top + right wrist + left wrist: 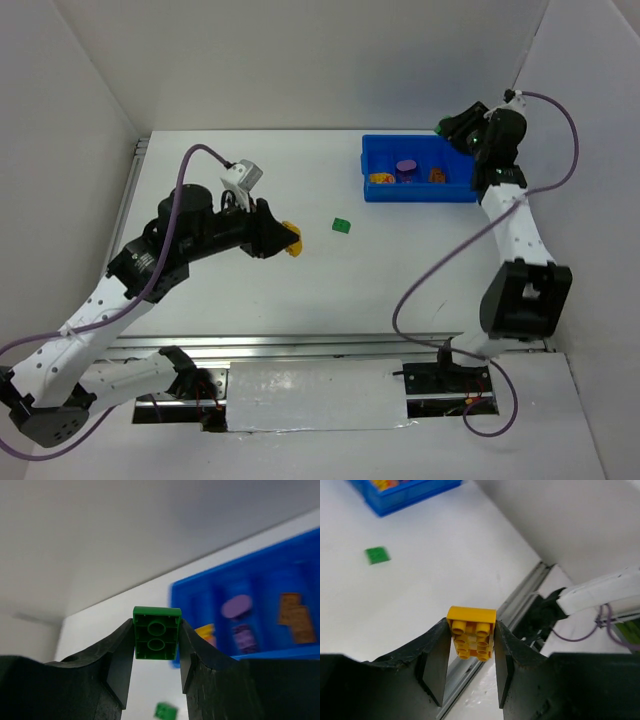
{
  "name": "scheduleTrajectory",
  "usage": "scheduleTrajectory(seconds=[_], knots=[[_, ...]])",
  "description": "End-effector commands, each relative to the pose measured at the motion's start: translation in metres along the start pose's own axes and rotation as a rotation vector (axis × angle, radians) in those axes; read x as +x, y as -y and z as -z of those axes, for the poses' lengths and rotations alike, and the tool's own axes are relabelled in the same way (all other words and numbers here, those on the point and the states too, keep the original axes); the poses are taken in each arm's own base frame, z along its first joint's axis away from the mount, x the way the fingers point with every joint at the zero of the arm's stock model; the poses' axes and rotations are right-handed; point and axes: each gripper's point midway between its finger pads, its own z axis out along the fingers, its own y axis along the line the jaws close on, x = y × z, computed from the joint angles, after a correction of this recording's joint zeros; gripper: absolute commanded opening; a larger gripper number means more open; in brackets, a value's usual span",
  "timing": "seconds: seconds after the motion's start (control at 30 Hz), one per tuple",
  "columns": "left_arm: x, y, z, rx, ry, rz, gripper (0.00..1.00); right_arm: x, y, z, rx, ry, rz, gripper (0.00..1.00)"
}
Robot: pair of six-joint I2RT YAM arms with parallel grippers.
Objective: Sort the legos into containers by color
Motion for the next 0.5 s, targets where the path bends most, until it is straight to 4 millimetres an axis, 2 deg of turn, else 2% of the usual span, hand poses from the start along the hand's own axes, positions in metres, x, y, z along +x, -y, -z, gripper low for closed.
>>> scheduleTrajectory(seconds=[0.0, 0.03, 0.07, 0.1, 0.17, 0.2, 0.27, 0.3, 0.43, 0.47], knots=[[0.012, -0.036, 0.02, -0.22, -0.05, -0.019, 0.0, -0.018, 0.081, -0.03, 0.303, 0.025, 0.036, 0.0], [0.014, -0.042, 0.024, -0.252, -0.051, -0.033, 0.0, -0.025, 0.09, -0.034, 0.331, 0.037, 0.082, 0.0], [0.017, -0.045, 0.033, -0.267, -0.044, -0.043, 0.0, -0.026, 0.115, -0.041, 0.419, 0.045, 0.16, 0.0], [0.02, -0.047, 0.036, -0.272, -0.044, -0.065, 0.0, -0.038, 0.118, -0.046, 0.448, 0.076, 0.191, 0.0], [0.03, -0.044, 0.042, -0.235, -0.046, -0.093, 0.0, -0.045, 0.138, -0.051, 0.526, 0.084, 0.27, 0.0], [0.03, -0.039, 0.041, -0.199, -0.036, -0.109, 0.0, -0.044, 0.149, -0.058, 0.558, 0.077, 0.295, 0.0], [0.042, -0.03, 0.041, -0.12, -0.059, -0.127, 0.0, -0.039, 0.16, -0.062, 0.581, 0.042, 0.352, 0.0], [0.043, -0.028, 0.04, -0.099, -0.056, -0.136, 0.0, -0.031, 0.171, -0.068, 0.6, 0.022, 0.366, 0.0], [0.047, -0.029, 0.041, -0.094, -0.074, -0.15, 0.0, -0.016, 0.204, -0.079, 0.691, -0.05, 0.42, 0.0], [0.049, -0.029, 0.04, -0.094, -0.078, -0.146, 0.0, -0.017, 0.205, -0.084, 0.691, -0.051, 0.426, 0.0]])
